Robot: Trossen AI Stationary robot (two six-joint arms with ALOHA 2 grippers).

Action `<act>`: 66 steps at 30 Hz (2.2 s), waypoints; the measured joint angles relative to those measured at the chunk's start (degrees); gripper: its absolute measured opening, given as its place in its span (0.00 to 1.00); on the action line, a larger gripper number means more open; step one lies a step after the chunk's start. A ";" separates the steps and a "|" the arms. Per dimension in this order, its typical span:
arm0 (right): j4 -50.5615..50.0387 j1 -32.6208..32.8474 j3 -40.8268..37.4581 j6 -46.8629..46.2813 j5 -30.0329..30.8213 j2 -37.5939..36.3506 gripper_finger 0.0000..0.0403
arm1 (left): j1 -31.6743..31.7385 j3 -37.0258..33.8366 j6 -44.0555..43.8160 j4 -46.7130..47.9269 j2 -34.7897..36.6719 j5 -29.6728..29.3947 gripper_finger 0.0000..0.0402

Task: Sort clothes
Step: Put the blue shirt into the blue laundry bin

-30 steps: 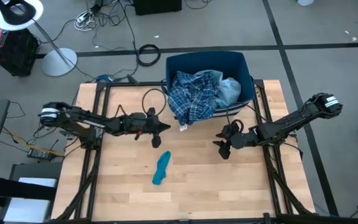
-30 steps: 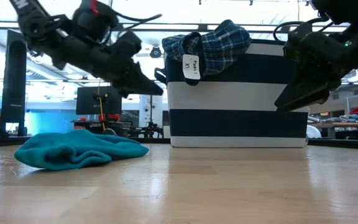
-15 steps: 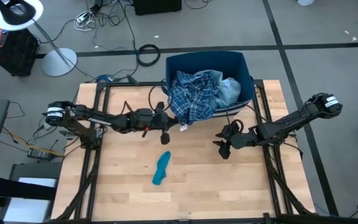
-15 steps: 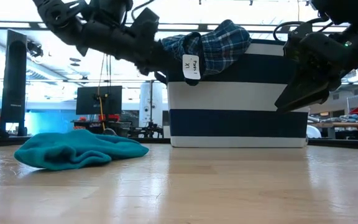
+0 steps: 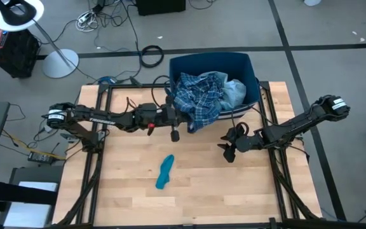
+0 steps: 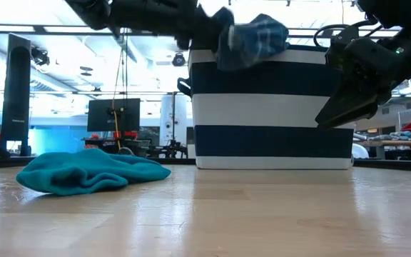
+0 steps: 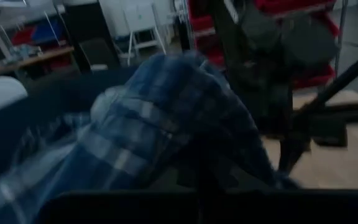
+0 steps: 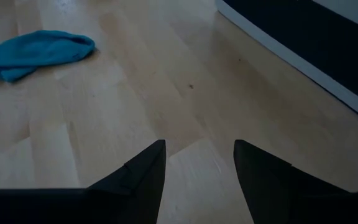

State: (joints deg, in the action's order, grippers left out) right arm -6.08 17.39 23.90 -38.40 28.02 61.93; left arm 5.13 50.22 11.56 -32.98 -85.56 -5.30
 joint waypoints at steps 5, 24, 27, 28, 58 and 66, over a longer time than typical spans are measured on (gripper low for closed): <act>-0.01 0.00 0.00 0.55 0.65 0.00 0.47 | 1.17 5.09 2.21 2.87 0.00 0.04 0.00; 0.36 -0.01 0.00 2.65 3.48 -0.01 0.47 | 15.28 24.90 1.82 9.38 -15.01 0.71 0.00; 0.28 -0.02 0.00 2.65 3.51 0.00 0.47 | 15.87 28.35 -0.14 13.20 -16.95 2.02 0.00; 0.30 -0.01 0.00 2.64 3.50 -0.01 0.47 | 15.94 29.24 -0.79 14.34 -17.48 2.88 0.00; 0.29 -0.04 0.02 3.03 4.14 0.00 0.47 | 19.96 30.81 -9.16 22.80 -24.10 9.03 0.00; 0.30 -0.04 0.02 3.05 4.14 -0.02 0.47 | 19.62 36.56 -3.75 22.82 -24.62 13.51 0.00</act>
State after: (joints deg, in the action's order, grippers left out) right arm -5.78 17.34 23.92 -35.35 32.16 61.91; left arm 24.74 86.78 7.81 -10.16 -110.18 8.21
